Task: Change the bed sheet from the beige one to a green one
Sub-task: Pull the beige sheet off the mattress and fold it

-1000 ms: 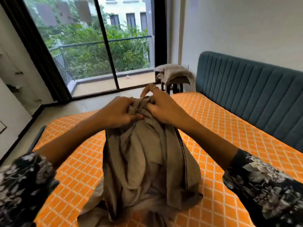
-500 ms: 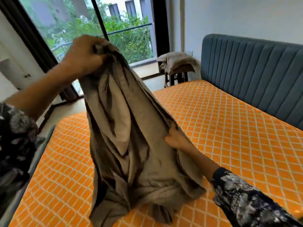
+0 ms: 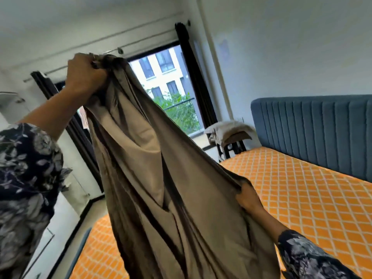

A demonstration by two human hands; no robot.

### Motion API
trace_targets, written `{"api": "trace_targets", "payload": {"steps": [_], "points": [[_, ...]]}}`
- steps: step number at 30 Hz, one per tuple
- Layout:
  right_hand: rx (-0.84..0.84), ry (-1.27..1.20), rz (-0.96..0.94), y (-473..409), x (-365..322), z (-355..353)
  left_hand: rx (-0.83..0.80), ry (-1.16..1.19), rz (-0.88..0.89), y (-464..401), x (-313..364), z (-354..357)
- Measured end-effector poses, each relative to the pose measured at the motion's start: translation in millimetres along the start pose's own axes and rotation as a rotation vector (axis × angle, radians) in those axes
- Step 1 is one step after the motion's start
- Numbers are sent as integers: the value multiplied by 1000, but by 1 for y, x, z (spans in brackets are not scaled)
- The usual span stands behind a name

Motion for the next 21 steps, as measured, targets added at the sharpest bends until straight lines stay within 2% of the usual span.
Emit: {"api": "trace_targets", "payload": {"steps": [4, 7, 11, 15, 17, 21], "points": [[89, 301, -27, -4, -26, -20, 69, -67, 9, -12, 14, -10], [277, 432, -217, 1, -61, -34, 85, -74, -13, -16, 13, -14], [404, 522, -453, -4, -94, -28, 52, -86, -53, -13, 7, -11], [362, 335, -679, -11, -125, -14, 55, -94, -51, -5, 7, -9], [236, 187, -769, -12, -140, -4, 61, -89, -55, -2, 6, -9], [60, 114, -778, -15, -151, 10, 62, -79, -75, -2, 3, -11]]}}
Point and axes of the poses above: each hand's wrist, its own y-axis away from the middle knuckle, its own z-axis out of the palm, x = y × z, the point moved 8 cm from there along -y, towards the middle knuckle, and after that the axes turned 13 degrees about -z, right-handed, at the moved point
